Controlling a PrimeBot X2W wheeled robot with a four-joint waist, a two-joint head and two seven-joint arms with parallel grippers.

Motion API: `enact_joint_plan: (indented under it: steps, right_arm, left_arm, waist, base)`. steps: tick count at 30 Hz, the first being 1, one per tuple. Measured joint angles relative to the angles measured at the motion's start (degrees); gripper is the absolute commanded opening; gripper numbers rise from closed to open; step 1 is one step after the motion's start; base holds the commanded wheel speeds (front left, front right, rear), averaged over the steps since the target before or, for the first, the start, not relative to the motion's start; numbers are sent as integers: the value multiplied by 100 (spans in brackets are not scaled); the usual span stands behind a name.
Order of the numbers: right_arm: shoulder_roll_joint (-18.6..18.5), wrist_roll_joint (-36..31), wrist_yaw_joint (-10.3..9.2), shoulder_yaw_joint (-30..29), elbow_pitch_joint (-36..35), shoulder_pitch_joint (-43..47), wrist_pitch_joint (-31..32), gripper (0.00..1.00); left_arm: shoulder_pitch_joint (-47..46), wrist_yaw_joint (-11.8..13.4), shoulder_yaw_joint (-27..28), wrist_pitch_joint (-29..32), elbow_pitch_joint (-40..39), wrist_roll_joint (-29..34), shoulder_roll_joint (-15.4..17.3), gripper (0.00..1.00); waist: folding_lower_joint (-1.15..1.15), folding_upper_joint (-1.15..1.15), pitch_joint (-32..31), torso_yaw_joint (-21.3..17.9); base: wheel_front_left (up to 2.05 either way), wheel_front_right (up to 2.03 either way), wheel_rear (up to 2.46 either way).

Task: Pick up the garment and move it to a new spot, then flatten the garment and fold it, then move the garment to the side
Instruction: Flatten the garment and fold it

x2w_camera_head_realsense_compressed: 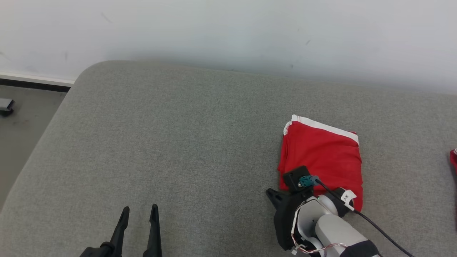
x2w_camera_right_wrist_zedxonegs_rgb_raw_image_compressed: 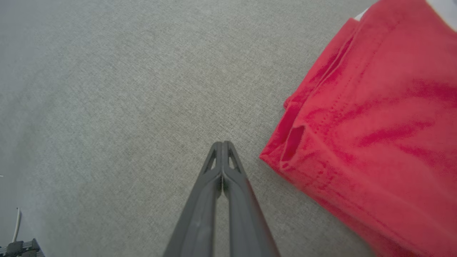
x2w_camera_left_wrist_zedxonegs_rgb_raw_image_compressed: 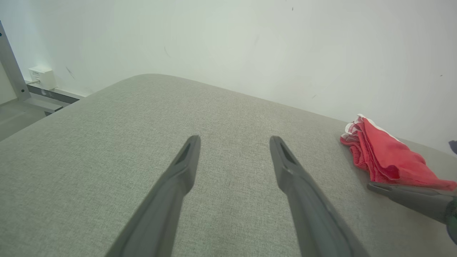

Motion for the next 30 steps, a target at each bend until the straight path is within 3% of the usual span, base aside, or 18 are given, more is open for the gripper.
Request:
enact_joint_plan:
  steps: [7,8,9,20,26,30]
  right_arm:
    - [96,818,0,-52,-1110,479,-393,0]
    - [92,875,0,-119,-1284,571,-497,35]
    - [89,906,0,-238,-1428,667,-610,100]
    - [-125,280,0,-1974,-2633,1801,-1727,100]
    - [-389,-392,0,-2740,-2827,2259,-1970,100]
    - [-413,-548,0,-2911,-2811,2375,-1981,100]
  left_arm:
    - [9,48,112,0,41,53,-1,100]
    - [9,53,156,0,40,57,0,100]
    - [9,57,197,0,33,58,0,100]
    - [-41,-82,589,0,114,-23,0,100]
    - [-92,-77,719,0,232,143,2,100]
    - [-78,-75,745,0,237,185,1,100]
  waist:
    - [0,0,-131,-158]
    - [0,0,-167,-188]
    - [0,0,-201,-222]
    - [0,0,-537,-730]
    - [-1,0,-698,-996]
    - [-1,0,-741,-1116]
  base:
    - [0,0,0]
    - [0,0,0]
    - [0,0,0]
    - [0,0,0]
    - [0,0,0]
    - [0,0,0]
